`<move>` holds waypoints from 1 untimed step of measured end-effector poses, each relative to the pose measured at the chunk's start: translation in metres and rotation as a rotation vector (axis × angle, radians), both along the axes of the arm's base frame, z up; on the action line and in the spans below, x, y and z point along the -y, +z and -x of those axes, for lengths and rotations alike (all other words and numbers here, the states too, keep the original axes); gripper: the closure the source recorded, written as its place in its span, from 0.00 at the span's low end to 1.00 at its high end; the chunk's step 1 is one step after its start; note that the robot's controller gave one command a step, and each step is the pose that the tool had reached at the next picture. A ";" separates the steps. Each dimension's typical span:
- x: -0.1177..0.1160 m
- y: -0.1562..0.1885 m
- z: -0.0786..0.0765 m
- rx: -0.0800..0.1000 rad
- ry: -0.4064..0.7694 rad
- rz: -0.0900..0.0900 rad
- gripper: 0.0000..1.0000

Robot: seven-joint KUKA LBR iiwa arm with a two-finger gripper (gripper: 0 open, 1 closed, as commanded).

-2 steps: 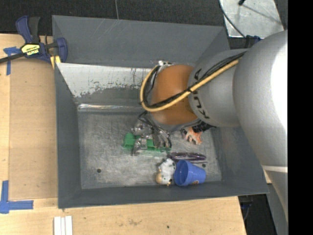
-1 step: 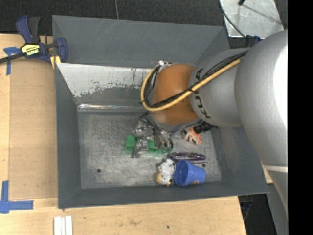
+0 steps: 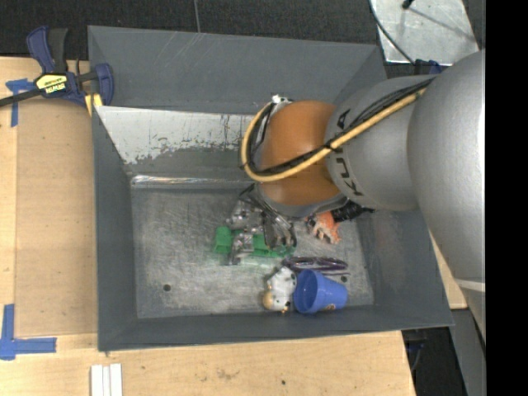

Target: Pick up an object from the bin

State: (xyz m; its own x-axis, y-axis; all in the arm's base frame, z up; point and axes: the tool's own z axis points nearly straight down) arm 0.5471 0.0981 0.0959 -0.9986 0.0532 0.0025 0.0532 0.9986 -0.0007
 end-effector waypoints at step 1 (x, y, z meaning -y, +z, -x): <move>0.000 0.015 -0.002 0.007 -0.001 -0.001 1.00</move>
Offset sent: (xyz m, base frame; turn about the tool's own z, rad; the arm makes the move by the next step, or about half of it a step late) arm -0.0002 -0.0001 0.0258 0.0000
